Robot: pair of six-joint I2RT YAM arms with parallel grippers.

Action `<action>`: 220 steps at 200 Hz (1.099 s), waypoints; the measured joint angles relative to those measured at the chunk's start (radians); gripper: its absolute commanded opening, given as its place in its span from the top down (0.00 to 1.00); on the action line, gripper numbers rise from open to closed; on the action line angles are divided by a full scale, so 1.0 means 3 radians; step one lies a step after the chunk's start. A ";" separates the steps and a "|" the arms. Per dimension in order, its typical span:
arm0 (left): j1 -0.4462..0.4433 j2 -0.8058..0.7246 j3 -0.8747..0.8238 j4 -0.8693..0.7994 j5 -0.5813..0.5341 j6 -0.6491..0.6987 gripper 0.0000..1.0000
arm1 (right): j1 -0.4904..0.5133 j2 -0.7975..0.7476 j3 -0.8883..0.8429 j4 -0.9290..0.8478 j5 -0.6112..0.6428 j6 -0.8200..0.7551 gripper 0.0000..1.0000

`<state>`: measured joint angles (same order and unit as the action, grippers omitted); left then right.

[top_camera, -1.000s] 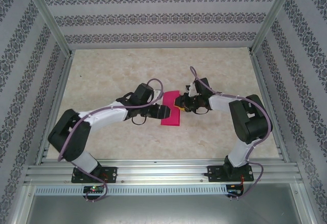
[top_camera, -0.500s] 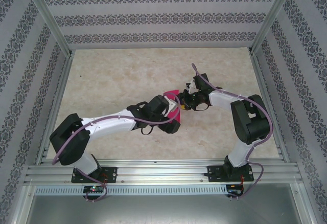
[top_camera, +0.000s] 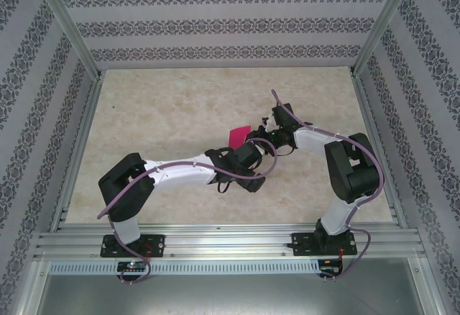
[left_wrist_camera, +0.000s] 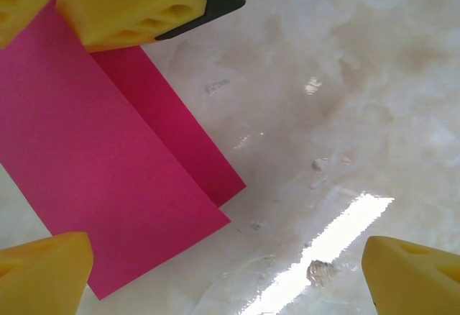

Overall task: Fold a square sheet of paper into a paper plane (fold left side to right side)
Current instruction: Fold the triangle a second time at the center of the table.

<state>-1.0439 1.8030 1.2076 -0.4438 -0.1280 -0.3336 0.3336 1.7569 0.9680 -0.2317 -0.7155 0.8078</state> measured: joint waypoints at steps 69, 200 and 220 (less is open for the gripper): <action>-0.0043 0.0355 0.0360 -0.0362 -0.0356 -0.0128 0.14 | 0.0000 0.0006 0.0000 0.0003 -0.0046 0.0038 0.71; -0.0062 0.0495 0.0514 -0.0590 -0.0628 -0.0290 0.50 | -0.0001 0.0072 0.0010 -0.0032 -0.0043 0.0023 0.71; -0.0062 0.0430 0.0491 -0.0589 -0.0627 -0.0291 0.56 | -0.0001 0.0075 0.0029 -0.0075 -0.0033 0.0005 0.70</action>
<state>-1.0626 1.9320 1.3548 -0.6205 -0.3161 -0.4210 0.3332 1.7794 0.9768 -0.2543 -0.7254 0.8093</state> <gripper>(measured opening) 0.471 0.294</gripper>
